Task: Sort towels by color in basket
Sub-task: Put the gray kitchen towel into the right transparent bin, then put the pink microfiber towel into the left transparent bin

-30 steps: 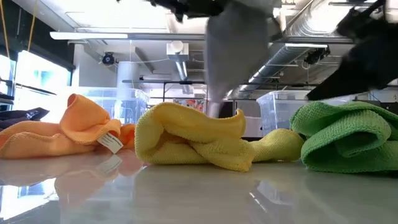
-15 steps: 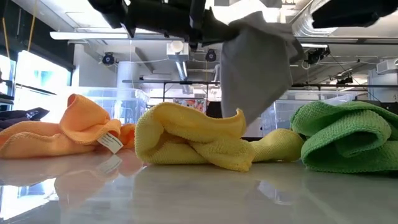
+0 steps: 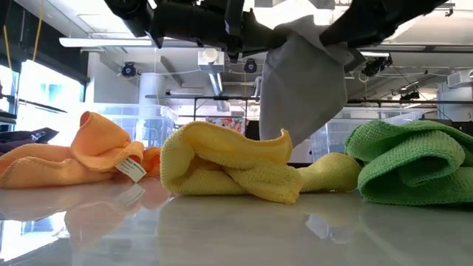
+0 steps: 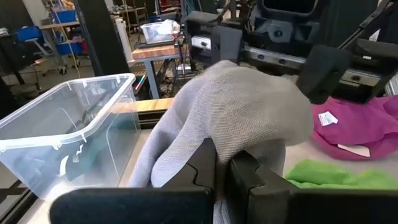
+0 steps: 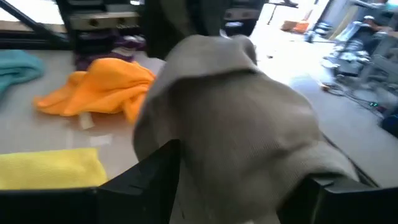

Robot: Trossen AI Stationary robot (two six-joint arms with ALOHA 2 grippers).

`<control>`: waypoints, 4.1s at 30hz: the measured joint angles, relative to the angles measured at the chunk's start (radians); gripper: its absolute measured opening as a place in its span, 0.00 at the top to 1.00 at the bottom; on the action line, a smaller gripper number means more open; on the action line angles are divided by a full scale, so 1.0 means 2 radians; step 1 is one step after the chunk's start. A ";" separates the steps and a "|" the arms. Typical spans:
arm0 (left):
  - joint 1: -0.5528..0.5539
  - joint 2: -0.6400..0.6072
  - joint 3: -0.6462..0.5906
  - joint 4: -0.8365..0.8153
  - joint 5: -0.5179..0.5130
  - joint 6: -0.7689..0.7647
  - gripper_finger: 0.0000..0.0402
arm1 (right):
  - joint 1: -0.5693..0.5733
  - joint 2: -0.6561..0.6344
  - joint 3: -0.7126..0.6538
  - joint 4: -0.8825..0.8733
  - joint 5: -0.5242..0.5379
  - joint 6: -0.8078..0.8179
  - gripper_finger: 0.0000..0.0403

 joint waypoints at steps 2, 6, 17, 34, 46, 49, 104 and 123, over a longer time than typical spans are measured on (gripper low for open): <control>0.000 0.000 0.000 0.003 0.008 0.001 0.97 | -0.014 0.008 0.000 0.017 -0.041 -0.010 0.54; 0.000 0.000 0.000 0.002 0.044 0.004 0.88 | -0.035 0.024 0.000 0.023 -0.075 -0.010 0.70; -0.002 -0.067 0.001 -0.166 -0.091 0.074 0.63 | -0.074 -0.002 0.078 -0.074 0.083 -0.053 0.96; -0.024 -0.098 0.000 -0.302 -0.263 0.041 0.62 | -0.439 -0.021 0.267 -0.472 0.014 -0.048 0.98; -0.024 -0.094 0.000 -0.298 -0.263 0.043 0.62 | -0.629 -0.015 0.180 -0.377 -0.253 -0.090 0.93; -0.024 -0.094 0.000 -0.297 -0.263 0.043 0.62 | -0.650 -0.014 0.180 -0.383 -0.291 -0.089 0.83; 0.016 -0.073 -0.189 -0.286 -0.155 -0.191 0.63 | -0.063 -0.002 -0.161 0.235 -0.116 0.130 0.52; -0.041 -0.074 -0.170 -0.264 -0.210 -0.175 0.99 | -0.063 0.041 -0.161 0.228 -0.116 0.110 0.52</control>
